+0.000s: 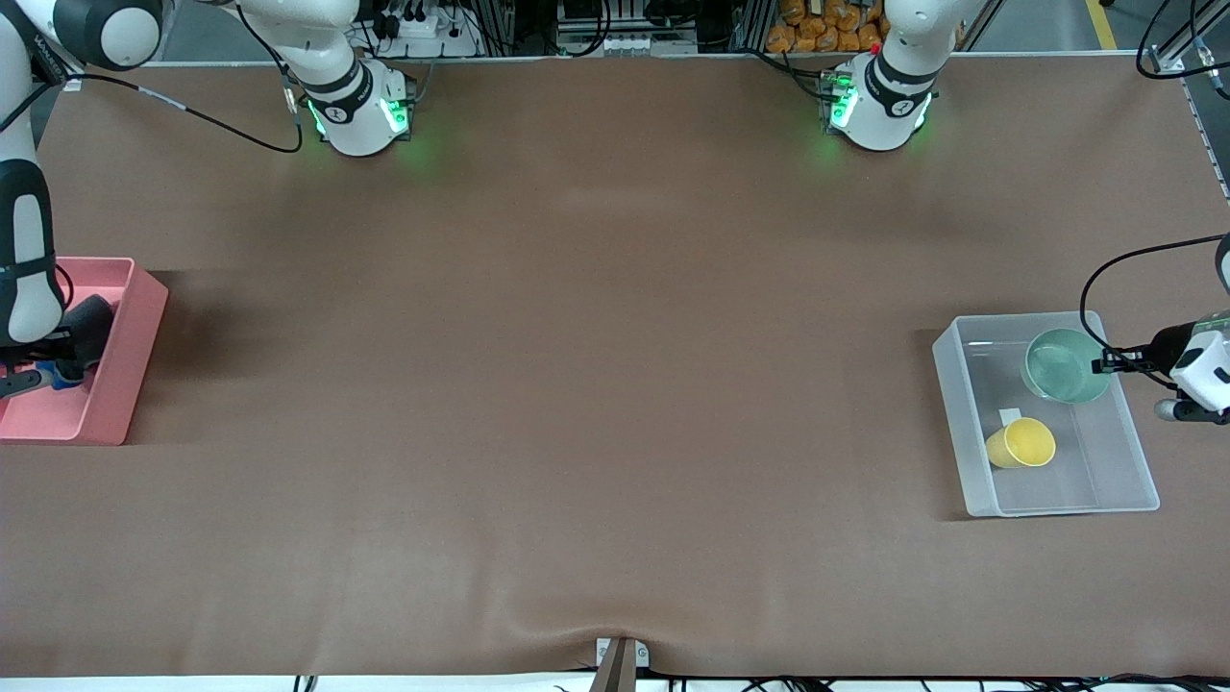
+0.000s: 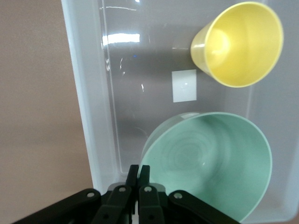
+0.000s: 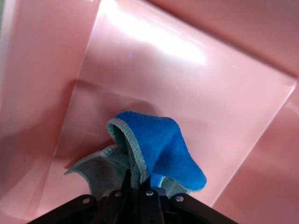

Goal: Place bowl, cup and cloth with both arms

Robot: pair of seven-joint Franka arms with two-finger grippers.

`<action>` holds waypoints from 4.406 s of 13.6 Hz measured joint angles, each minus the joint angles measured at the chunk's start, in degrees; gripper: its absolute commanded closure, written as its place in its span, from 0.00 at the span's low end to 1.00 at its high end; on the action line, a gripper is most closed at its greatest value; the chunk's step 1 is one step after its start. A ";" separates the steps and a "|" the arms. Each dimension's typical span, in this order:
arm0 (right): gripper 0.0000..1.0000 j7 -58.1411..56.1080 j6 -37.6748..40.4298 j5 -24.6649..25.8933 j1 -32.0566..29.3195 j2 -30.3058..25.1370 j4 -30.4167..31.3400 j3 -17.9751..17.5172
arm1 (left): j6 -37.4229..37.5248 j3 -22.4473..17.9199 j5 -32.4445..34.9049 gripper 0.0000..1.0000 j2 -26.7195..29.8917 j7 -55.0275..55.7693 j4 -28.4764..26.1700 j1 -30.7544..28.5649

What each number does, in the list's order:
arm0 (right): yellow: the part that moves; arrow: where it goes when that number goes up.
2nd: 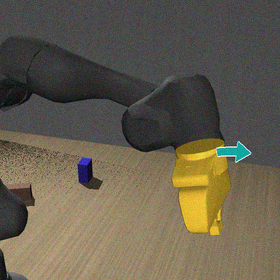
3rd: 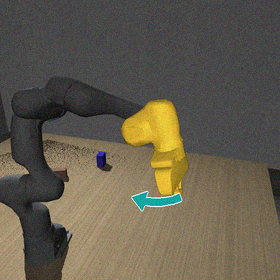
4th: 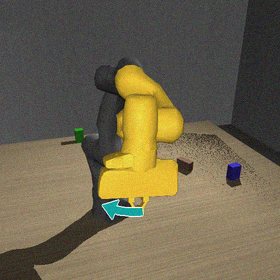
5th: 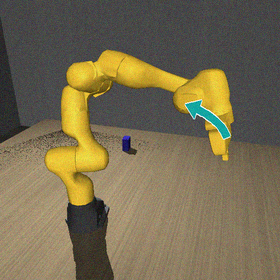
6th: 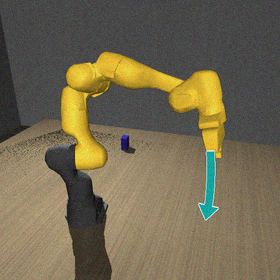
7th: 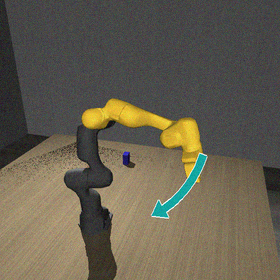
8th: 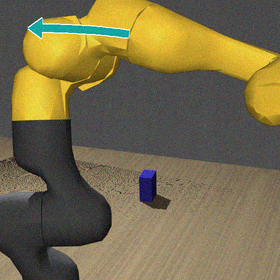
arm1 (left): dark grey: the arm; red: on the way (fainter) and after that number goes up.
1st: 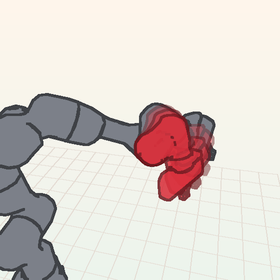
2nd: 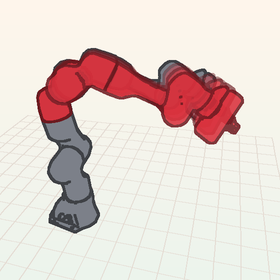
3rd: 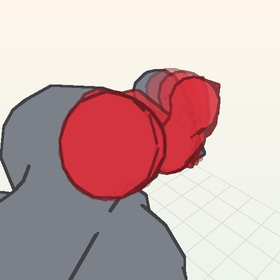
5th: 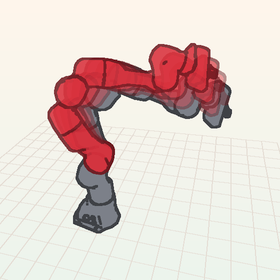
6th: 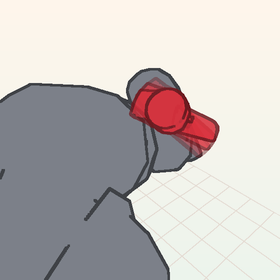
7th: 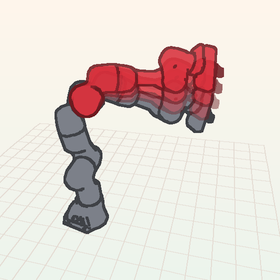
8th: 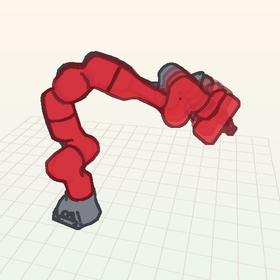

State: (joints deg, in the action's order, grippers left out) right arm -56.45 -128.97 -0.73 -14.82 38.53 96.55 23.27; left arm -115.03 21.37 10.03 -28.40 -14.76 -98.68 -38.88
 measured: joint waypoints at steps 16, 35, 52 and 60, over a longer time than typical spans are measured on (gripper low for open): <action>0.00 -4.42 0.67 -1.68 -5.76 0.65 -2.16 -4.16 | -12.85 0.23 3.35 1.00 -1.47 4.08 -8.62 0.29; 0.00 21.33 29.15 -2.92 6.67 -18.47 -3.64 -5.65 | -9.99 3.21 6.17 0.00 2.30 5.68 -6.25 1.84; 0.00 49.31 40.35 -2.82 14.06 -31.15 -3.73 -17.41 | 0.86 9.85 3.28 0.00 12.17 14.98 0.21 4.04; 0.00 50.42 52.37 -0.88 12.09 -39.58 -6.84 -20.79 | 11.90 -17.46 -7.28 0.00 21.21 17.48 4.10 33.24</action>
State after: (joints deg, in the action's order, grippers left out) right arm -6.04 -76.60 -1.60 -2.73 -1.05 89.70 2.48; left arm -103.12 3.91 2.76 -7.20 2.72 -94.57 -5.64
